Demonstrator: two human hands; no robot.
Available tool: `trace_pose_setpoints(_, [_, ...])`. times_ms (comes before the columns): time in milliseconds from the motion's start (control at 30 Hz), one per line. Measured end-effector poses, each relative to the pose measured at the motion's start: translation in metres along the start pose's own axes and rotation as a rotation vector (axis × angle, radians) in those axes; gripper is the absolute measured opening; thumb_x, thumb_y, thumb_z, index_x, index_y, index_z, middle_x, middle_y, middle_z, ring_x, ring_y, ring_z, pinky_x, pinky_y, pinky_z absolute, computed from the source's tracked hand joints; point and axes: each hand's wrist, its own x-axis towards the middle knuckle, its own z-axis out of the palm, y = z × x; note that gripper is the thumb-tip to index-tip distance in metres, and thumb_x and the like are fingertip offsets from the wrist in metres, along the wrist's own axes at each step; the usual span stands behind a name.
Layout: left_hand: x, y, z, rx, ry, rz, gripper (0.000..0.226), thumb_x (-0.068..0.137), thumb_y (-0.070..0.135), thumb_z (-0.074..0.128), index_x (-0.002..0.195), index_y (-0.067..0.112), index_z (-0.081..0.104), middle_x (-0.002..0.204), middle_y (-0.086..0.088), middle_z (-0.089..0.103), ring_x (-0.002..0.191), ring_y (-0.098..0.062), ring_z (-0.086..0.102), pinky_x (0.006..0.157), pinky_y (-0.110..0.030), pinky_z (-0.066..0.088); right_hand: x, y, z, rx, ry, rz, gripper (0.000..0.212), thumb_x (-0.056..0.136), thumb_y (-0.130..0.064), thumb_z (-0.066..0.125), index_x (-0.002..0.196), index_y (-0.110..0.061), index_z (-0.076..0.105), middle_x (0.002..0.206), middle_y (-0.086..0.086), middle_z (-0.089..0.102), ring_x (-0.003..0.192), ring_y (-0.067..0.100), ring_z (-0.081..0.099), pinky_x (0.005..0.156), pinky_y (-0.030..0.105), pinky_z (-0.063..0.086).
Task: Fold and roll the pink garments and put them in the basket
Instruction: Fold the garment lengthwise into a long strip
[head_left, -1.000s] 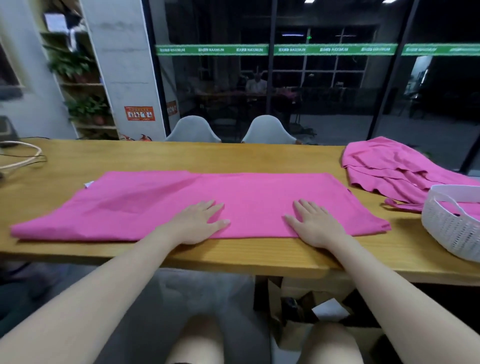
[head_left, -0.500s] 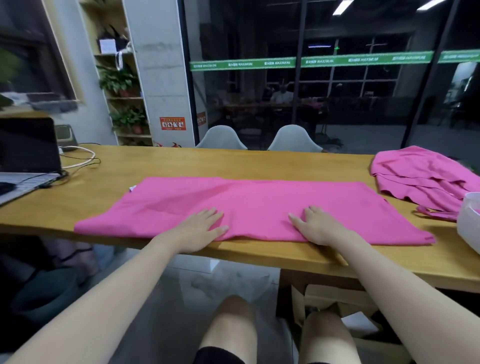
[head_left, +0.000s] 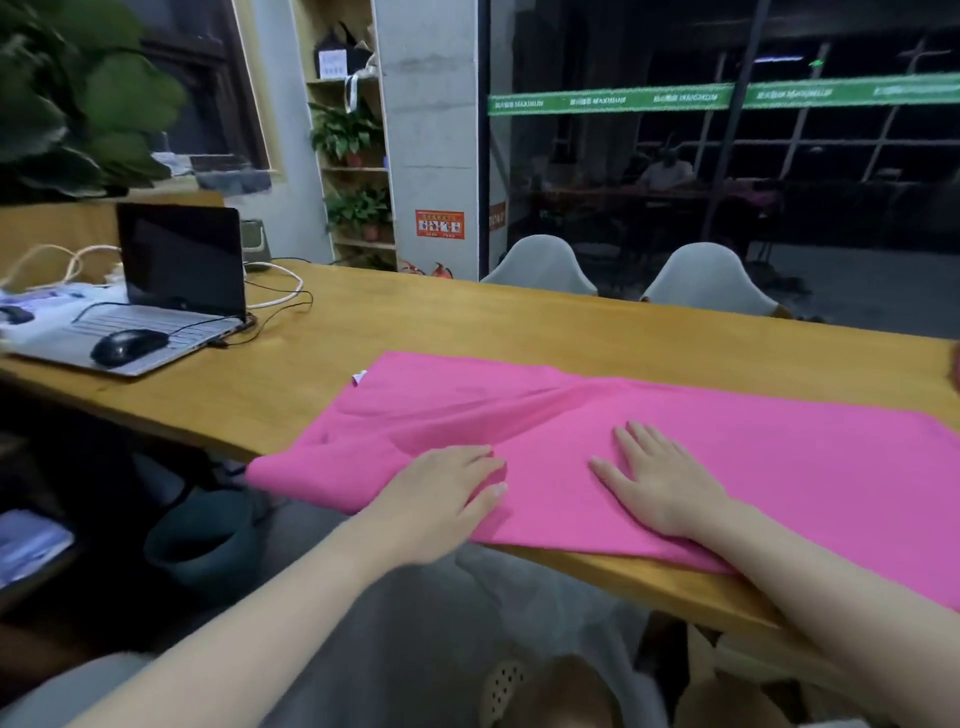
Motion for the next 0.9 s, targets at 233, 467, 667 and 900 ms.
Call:
trace_pose_setpoints(233, [0.078, -0.063, -0.037, -0.280, 0.143, -0.227, 0.020, 0.104, 0.024, 0.054, 0.120, 0.017, 0.065, 0.116, 0.000, 0.067, 0.104, -0.017, 0.061, 0.096, -0.036, 0.048, 0.060, -0.026, -0.031, 0.012, 0.410, -0.079, 0.053, 0.103, -0.053, 0.036, 0.096, -0.013, 0.069, 0.098, 0.009, 0.065, 0.097, 0.033, 0.063, 0.081, 0.044, 0.050])
trace_pose_setpoints(467, [0.119, -0.079, -0.028, -0.155, -0.069, -0.221, 0.007, 0.094, 0.031, 0.069, 0.094, 0.025, 0.065, 0.085, 0.011, 0.059, 0.083, -0.015, 0.055, 0.070, -0.027, 0.037, 0.136, -0.044, -0.046, 0.071, 0.309, -0.289, 0.026, 0.098, -0.046, 0.057, 0.095, -0.025, 0.073, 0.099, -0.003, 0.072, 0.096, 0.025, 0.066, 0.077, 0.038, 0.049])
trace_pose_setpoints(667, [0.114, -0.096, -0.049, -0.125, -0.245, -0.364, 0.030, 0.089, 0.048, 0.072, 0.086, 0.019, 0.064, 0.081, 0.003, 0.068, 0.073, -0.015, 0.058, 0.074, -0.036, 0.050, 0.170, -0.050, -0.040, 0.296, 0.022, -0.436, 0.027, 0.087, -0.057, 0.071, 0.085, -0.030, 0.075, 0.079, -0.016, 0.071, 0.075, 0.004, 0.062, 0.069, 0.032, 0.052])
trace_pose_setpoints(900, [0.094, -0.123, -0.069, -0.319, -0.365, -0.407, 0.036, 0.086, 0.038, 0.079, 0.084, 0.006, 0.063, 0.071, 0.006, 0.054, 0.066, -0.010, 0.045, 0.067, -0.031, 0.036, 0.183, -0.060, -0.015, 0.500, 0.000, -0.664, 0.023, 0.086, -0.050, 0.077, 0.077, -0.029, 0.069, 0.065, -0.015, 0.060, 0.062, 0.006, 0.051, 0.058, 0.021, 0.039])
